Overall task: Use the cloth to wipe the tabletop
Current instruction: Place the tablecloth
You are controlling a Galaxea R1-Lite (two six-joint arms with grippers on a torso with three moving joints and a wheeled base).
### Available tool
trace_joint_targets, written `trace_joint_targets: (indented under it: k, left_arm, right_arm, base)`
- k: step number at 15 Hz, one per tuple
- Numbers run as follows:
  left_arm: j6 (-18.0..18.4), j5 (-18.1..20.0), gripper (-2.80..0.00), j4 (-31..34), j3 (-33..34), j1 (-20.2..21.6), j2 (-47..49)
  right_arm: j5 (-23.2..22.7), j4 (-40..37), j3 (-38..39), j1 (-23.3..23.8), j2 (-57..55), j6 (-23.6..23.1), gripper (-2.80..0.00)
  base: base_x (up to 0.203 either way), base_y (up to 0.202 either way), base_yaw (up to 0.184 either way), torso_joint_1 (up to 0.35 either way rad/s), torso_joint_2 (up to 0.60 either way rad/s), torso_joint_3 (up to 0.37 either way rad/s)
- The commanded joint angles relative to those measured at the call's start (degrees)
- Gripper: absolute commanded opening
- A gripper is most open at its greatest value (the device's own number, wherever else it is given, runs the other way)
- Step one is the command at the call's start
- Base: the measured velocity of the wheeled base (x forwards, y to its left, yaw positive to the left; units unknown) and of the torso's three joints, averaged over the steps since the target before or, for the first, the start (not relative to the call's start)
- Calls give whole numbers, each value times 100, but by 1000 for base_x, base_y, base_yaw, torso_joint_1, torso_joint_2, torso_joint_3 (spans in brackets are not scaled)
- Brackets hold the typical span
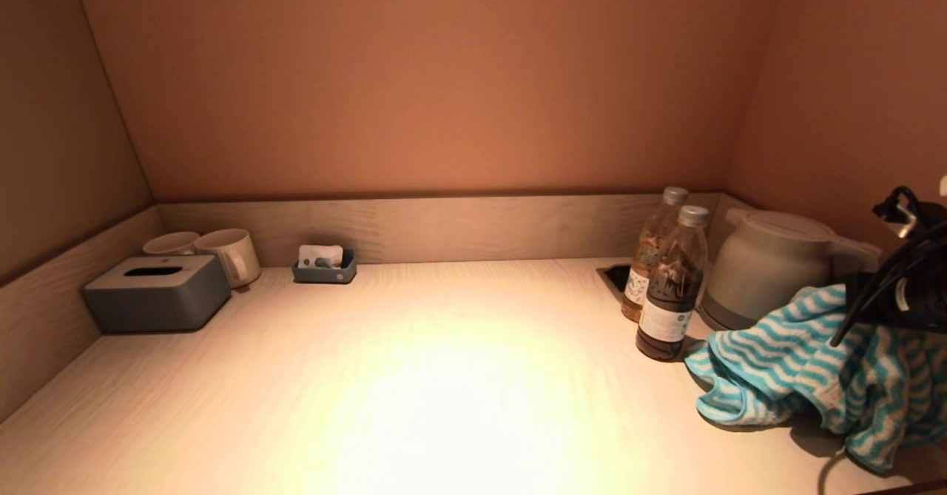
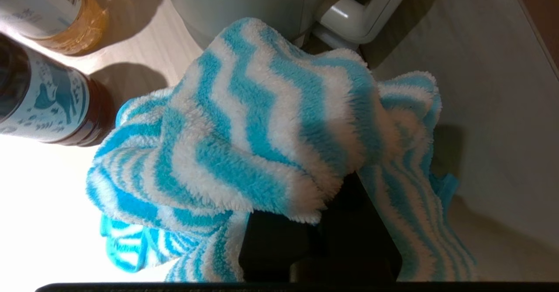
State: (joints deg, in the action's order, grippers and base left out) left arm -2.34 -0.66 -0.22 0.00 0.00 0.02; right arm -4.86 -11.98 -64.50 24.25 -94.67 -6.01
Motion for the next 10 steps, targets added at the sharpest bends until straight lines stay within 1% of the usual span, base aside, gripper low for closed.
trace_joint_targets:
  k: [1,10]
  left_arm:
    - [-3,-4,-280,-4,0,0,-2]
    - [-3,-4,-280,-4,0,0,-2]
  right_arm:
    - [-15,46,-1,1,-157,-5,-280]
    - [-15,39,78,1,-223,-23,-280]
  base:
    - [0,0,0,0,0,0]
    - [0,0,0,0,0,0]
